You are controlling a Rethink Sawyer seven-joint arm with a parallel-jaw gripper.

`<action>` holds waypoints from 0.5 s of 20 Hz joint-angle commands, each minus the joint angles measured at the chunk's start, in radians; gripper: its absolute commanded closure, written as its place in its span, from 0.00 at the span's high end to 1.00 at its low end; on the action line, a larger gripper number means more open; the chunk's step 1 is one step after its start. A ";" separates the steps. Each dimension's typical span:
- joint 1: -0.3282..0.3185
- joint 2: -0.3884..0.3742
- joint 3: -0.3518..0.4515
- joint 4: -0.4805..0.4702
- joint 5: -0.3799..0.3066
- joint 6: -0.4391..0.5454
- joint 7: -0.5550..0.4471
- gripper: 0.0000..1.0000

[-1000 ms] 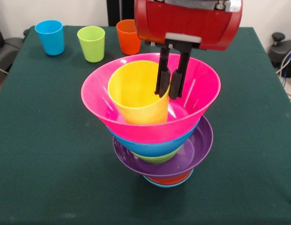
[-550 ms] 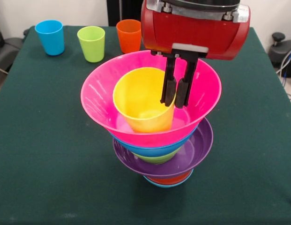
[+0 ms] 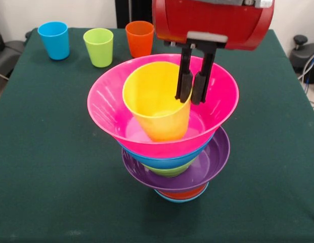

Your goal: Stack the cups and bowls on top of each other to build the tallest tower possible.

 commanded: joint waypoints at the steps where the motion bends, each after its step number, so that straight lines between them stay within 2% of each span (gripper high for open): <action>1: 0.006 -0.103 -0.020 0.220 0.026 0.009 0.058 0.00; 10: 0.011 -0.127 -0.046 0.304 0.038 -0.079 0.075 0.00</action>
